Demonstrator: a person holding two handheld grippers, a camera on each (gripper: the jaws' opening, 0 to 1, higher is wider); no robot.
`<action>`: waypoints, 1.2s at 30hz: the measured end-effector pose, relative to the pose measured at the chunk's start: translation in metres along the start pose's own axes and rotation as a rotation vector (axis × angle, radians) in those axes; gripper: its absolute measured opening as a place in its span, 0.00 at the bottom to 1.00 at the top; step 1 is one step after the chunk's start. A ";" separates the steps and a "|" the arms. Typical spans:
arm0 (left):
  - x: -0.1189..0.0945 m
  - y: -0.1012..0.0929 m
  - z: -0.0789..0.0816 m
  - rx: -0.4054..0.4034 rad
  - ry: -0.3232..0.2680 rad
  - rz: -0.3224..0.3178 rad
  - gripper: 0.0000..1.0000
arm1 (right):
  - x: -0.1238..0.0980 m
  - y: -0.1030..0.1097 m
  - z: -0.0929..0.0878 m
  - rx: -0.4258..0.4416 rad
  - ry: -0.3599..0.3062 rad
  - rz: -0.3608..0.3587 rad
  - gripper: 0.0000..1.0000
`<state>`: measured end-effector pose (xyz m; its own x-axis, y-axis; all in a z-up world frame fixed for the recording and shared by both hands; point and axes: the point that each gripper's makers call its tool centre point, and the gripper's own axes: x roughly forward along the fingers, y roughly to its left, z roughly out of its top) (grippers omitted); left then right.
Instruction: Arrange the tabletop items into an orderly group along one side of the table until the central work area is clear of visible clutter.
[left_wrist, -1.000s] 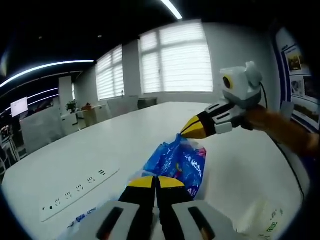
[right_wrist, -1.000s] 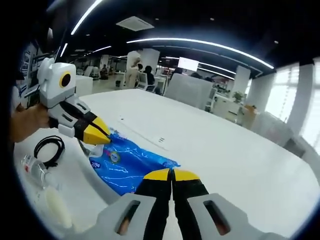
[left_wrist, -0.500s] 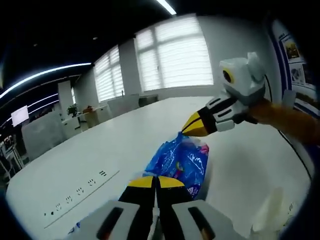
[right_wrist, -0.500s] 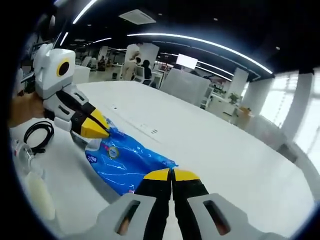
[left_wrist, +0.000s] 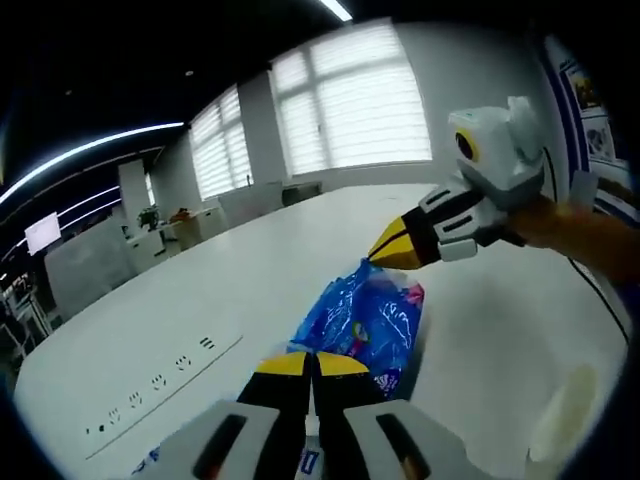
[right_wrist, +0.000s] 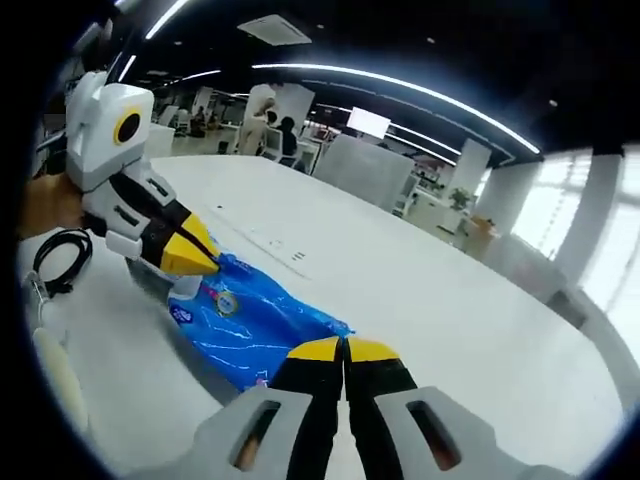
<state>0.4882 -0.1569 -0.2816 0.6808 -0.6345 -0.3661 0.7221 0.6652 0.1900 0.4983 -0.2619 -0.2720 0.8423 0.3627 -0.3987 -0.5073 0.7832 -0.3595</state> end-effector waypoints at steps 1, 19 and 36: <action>0.001 0.000 0.000 0.000 0.000 0.002 0.00 | 0.000 0.000 0.000 0.002 -0.004 -0.002 0.00; 0.008 0.002 -0.012 0.049 0.036 0.011 0.00 | 0.013 0.004 -0.017 0.000 0.010 -0.002 0.00; 0.011 0.004 -0.006 0.107 0.054 0.033 0.02 | 0.018 -0.011 -0.017 0.013 0.016 0.002 0.00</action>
<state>0.4985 -0.1590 -0.2900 0.6989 -0.5889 -0.4059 0.7103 0.6377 0.2980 0.5162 -0.2726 -0.2900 0.8385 0.3560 -0.4126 -0.5061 0.7893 -0.3475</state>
